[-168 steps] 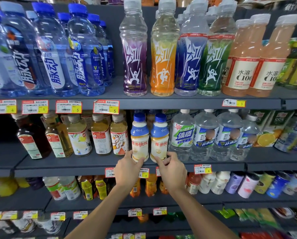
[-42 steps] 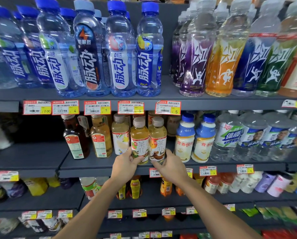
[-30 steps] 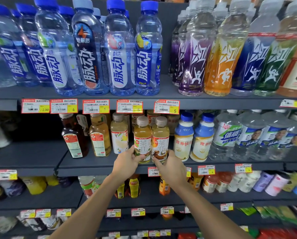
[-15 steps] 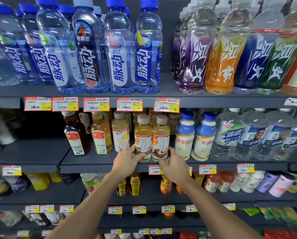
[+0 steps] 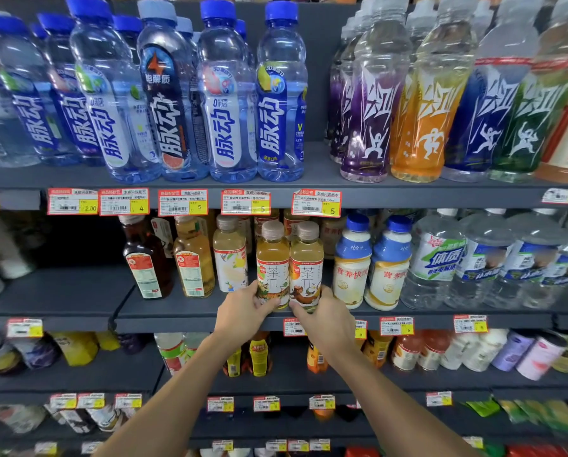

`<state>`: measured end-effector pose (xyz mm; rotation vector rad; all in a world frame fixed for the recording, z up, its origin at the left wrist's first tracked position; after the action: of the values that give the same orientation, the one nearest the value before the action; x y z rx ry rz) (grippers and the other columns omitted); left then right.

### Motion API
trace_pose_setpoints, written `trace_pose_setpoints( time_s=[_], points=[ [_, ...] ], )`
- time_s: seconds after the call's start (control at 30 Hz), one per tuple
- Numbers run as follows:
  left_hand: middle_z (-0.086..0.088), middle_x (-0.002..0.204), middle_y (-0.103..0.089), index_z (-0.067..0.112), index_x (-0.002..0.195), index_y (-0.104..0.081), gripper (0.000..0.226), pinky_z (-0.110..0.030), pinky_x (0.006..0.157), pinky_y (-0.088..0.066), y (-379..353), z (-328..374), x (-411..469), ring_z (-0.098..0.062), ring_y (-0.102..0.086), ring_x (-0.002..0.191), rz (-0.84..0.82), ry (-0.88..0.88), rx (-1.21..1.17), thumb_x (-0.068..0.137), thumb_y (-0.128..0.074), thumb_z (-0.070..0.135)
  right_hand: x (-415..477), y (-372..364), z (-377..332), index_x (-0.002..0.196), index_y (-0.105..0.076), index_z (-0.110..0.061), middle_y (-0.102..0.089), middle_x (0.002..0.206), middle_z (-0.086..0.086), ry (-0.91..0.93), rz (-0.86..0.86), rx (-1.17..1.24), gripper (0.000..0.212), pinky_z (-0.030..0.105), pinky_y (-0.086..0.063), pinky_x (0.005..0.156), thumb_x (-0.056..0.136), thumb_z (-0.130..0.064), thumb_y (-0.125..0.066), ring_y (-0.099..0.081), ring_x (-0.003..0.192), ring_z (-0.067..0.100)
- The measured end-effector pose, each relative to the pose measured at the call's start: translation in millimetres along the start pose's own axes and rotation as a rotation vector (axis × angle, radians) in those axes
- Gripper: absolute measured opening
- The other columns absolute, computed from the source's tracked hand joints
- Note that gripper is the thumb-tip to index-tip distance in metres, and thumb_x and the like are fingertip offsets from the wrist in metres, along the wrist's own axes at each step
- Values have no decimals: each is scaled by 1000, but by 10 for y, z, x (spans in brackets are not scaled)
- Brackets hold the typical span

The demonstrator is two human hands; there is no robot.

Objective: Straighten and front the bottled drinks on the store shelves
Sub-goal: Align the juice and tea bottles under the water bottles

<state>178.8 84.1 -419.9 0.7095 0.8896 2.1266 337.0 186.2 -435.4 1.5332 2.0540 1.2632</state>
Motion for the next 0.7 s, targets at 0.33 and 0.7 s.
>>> trace_pose_setpoints(
  time_s=[0.33,0.7],
  points=[
    [13,67,-64,29,121,-63,49,-32,68,-56,-110,8,-121,-8,-64,75,56,87,135,91,-53,68,-48,-9,107,129,-53,-22,-74,98,-4,55,18,43,58,34,-56,74,89,-64,-59,-69,95,18],
    [13,71,-67,23,136,-57,54,-35,71,-58,-121,-10,-148,-9,-65,78,58,101,110,92,-60,55,-96,63,449,135,-58,-22,-59,53,-12,90,-39,103,44,30,-53,67,97,-44,-58,-62,65,1]
  ],
)
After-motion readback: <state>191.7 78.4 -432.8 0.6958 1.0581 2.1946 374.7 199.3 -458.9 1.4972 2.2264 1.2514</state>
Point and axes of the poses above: each hand's wrist, its own x-axis towards the middle knuckle, its own y-axis out of the back of the hand, z = x × y, the point moved 1 cm from there along x, towards the middle knuckle
